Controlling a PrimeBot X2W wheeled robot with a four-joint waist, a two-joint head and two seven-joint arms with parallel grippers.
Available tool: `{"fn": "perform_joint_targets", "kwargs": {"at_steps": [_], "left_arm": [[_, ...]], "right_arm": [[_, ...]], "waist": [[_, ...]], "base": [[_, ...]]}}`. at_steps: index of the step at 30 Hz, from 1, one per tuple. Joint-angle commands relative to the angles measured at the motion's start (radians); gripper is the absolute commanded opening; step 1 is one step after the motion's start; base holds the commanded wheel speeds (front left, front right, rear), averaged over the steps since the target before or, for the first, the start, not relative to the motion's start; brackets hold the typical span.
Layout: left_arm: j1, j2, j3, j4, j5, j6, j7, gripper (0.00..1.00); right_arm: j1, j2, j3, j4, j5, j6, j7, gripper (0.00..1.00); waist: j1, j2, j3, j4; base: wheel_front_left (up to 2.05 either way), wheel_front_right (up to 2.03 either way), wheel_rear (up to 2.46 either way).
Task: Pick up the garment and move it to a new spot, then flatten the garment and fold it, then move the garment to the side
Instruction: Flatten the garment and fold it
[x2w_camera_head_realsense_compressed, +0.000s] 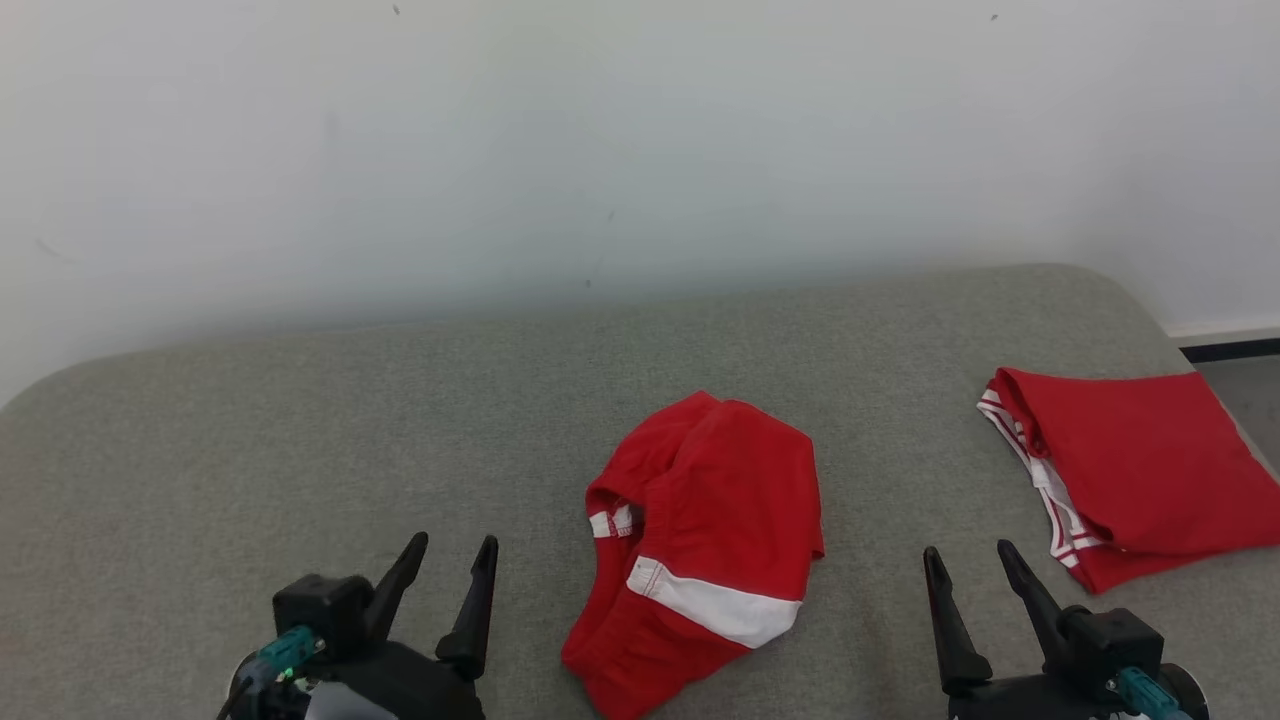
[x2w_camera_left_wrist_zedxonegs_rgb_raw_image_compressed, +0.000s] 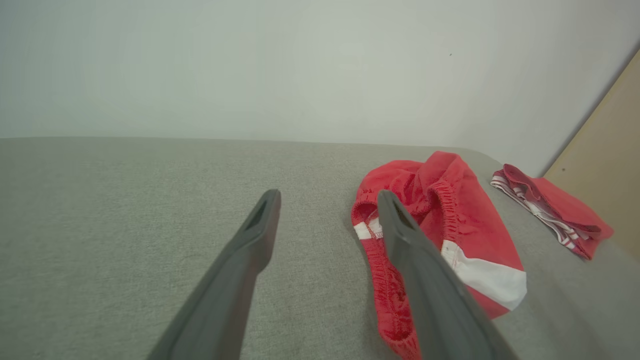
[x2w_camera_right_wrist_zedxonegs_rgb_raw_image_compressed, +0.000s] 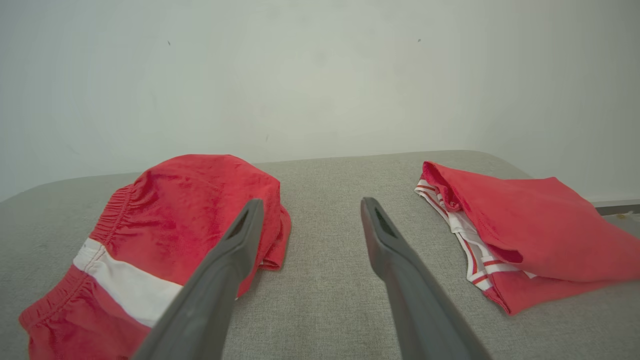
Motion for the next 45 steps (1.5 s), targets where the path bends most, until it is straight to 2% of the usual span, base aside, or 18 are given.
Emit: {"fn": "perform_joint_targets", "kwargs": {"at_steps": [1, 9, 18, 19, 20, 21, 27, 33, 40, 45], "left_arm": [[-0.029, -0.005, -0.012, 0.016, -0.01, -0.003, 0.014, 1.0], [-0.117, -0.034, -0.138, 0.149, -0.069, -0.015, 0.119, 1.0], [-0.186, -0.04, -0.187, 0.232, -0.111, -0.014, 0.121, 1.0], [-0.192, -0.04, -0.191, 0.241, -0.114, -0.015, 0.122, 0.55], [-0.198, -0.04, -0.194, 0.246, -0.116, -0.015, 0.122, 0.32], [-0.203, -0.04, -0.199, 0.25, -0.121, -0.015, 0.12, 0.0], [-0.217, -0.036, -0.201, 0.256, -0.154, -0.014, 0.09, 0.0], [-0.257, -0.037, -0.215, 0.182, -0.18, -0.014, 0.062, 0.0], [-0.447, -0.05, -0.288, 0.087, -0.236, -0.014, 0.061, 0.0], [-0.586, -0.055, -0.338, 0.046, -0.35, -0.013, 0.022, 0.0]], "right_arm": [[-0.013, -0.001, 0.006, -0.001, 0.006, -0.002, 0.0, 1.0], [-0.06, -0.001, 0.056, 0.015, 0.016, -0.002, -0.008, 1.0], [-0.079, -0.005, 0.072, 0.038, 0.023, -0.002, -0.023, 1.0], [-0.08, -0.004, 0.074, 0.04, 0.021, -0.002, -0.025, 1.0], [-0.083, -0.003, 0.076, 0.042, 0.021, -0.002, -0.027, 1.0], [-0.085, -0.002, 0.075, 0.044, 0.022, -0.002, -0.028, 1.0], [-0.093, 0.003, 0.078, 0.056, 0.022, -0.002, -0.036, 1.0], [-0.087, 0.002, 0.07, 0.065, 0.019, -0.002, -0.04, 1.0], [-0.089, 0.003, 0.073, 0.07, 0.018, -0.002, -0.038, 1.0], [-0.098, 0.005, 0.087, 0.076, 0.024, -0.002, -0.04, 1.0]], "waist": [[-0.0001, -0.0001, 0.025, -0.037], [-0.0001, -0.0001, 0.075, -0.148], [-0.0001, -0.0001, 0.106, -0.213], [-0.0001, -0.0001, 0.107, -0.218], [-0.0001, -0.0001, 0.107, -0.222], [-0.0001, -0.0001, 0.108, -0.226], [-0.0001, -0.0001, 0.102, -0.235], [-0.0001, -0.0001, 0.086, -0.224], [-0.0001, -0.0001, 0.073, -0.217], [-0.0001, -0.0001, 0.069, -0.23]], "base": [[0.0, 0.0, 0.0], [0.0, 0.0, 0.0], [0.0, 0.0, 0.0], [0.0, 0.0, 0.0], [0.0, 0.0, 0.0], [0.0, 0.0, 0.0], [0.0, 0.0, 0.0], [0.0, 0.0, 0.0], [0.0, 0.0, 0.0], [0.0, 0.0, 0.0]]}}
